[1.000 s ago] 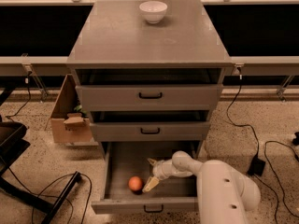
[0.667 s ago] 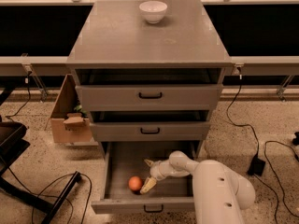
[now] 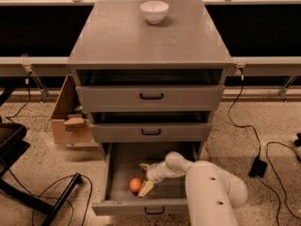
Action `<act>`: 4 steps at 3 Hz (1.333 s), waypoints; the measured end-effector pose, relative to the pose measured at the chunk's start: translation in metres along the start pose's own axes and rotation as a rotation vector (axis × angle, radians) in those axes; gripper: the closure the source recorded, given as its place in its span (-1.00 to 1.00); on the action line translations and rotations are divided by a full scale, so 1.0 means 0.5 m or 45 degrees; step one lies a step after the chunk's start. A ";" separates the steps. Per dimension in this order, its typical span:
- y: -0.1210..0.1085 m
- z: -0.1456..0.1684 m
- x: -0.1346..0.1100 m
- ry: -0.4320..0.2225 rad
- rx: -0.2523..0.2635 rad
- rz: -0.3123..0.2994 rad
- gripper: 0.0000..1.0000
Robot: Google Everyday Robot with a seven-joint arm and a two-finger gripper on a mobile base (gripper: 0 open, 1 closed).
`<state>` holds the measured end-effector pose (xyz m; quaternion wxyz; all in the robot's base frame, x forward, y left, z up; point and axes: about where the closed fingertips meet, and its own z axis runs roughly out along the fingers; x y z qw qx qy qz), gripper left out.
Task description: Pick orange from bottom drawer and place on counter
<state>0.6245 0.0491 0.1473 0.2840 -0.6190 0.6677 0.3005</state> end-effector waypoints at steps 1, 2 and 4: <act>0.008 0.034 -0.005 0.014 -0.099 -0.033 -0.97; 0.006 0.049 -0.001 0.024 -0.139 -0.049 -0.54; 0.005 0.063 0.003 0.057 -0.167 -0.069 0.55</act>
Offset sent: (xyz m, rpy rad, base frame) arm 0.0065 0.0191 -0.0219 -0.0197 0.0488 0.1418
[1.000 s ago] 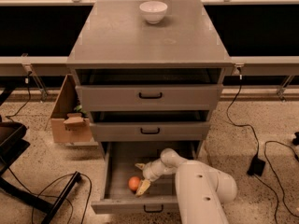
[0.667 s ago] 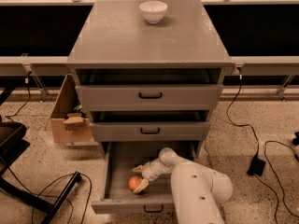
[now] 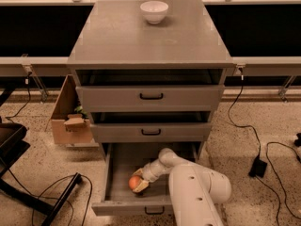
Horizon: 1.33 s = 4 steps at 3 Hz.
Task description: Pick orange from bottom drawer and place on counter
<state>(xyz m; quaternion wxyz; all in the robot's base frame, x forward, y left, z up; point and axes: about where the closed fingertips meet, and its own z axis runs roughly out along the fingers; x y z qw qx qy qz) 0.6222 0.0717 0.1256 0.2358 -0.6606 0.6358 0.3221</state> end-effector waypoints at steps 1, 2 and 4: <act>0.000 0.000 0.000 0.000 0.000 0.000 0.98; 0.007 -0.021 -0.010 -0.009 0.025 0.009 1.00; -0.082 -0.476 -0.177 -0.135 0.628 0.112 1.00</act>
Offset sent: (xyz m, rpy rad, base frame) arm -0.0394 -0.0463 0.1327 0.0575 -0.0901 -0.2040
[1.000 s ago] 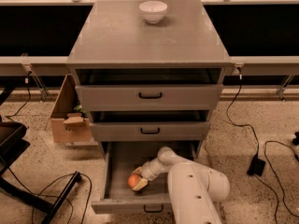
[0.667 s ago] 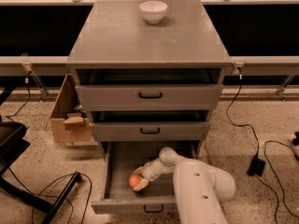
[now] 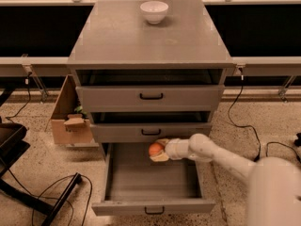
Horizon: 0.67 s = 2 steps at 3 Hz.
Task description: Pick orange from bottom drawer and place on counter
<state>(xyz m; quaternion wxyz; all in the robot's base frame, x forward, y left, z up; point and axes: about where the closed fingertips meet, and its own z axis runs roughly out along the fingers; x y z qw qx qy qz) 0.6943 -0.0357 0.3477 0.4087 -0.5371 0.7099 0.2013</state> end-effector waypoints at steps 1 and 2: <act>0.007 -0.220 -0.050 0.001 0.062 0.116 1.00; 0.132 -0.365 -0.098 0.004 -0.048 0.201 1.00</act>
Offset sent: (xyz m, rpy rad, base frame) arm -0.2905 -0.0727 0.1675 0.0889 0.3644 0.0541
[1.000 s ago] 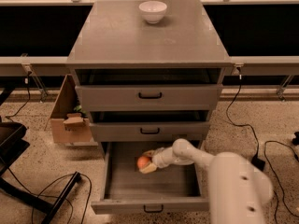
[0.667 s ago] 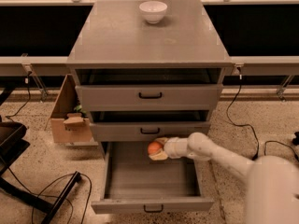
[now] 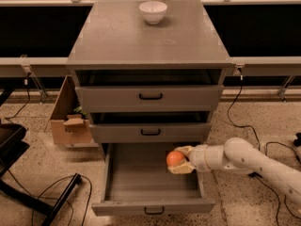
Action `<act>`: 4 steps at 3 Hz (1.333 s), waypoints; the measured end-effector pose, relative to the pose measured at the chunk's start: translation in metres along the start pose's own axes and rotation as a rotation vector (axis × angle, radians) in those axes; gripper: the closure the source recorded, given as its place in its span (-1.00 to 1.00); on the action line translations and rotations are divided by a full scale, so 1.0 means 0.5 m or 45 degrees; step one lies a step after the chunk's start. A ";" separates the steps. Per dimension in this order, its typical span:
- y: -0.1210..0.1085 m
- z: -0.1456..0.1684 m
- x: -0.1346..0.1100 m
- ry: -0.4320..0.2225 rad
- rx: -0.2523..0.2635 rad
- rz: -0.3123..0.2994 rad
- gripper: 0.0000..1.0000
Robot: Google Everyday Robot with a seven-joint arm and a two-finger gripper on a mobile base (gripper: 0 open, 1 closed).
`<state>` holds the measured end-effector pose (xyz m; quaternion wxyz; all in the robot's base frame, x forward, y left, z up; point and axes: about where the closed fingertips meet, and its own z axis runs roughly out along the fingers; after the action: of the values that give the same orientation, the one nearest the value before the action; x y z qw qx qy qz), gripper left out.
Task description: Pick orange from bottom drawer and place on counter
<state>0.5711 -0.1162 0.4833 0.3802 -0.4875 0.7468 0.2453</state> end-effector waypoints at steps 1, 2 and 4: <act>0.142 -0.143 -0.022 -0.017 -0.078 0.052 1.00; 0.162 -0.259 -0.075 -0.036 -0.031 0.048 1.00; 0.013 -0.449 -0.227 -0.096 0.221 0.206 1.00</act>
Offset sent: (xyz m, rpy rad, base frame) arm -0.1337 -0.0753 0.1751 0.0462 -0.0071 -0.0418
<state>0.5180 -0.2176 0.7077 0.4277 -0.3813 0.7873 0.2277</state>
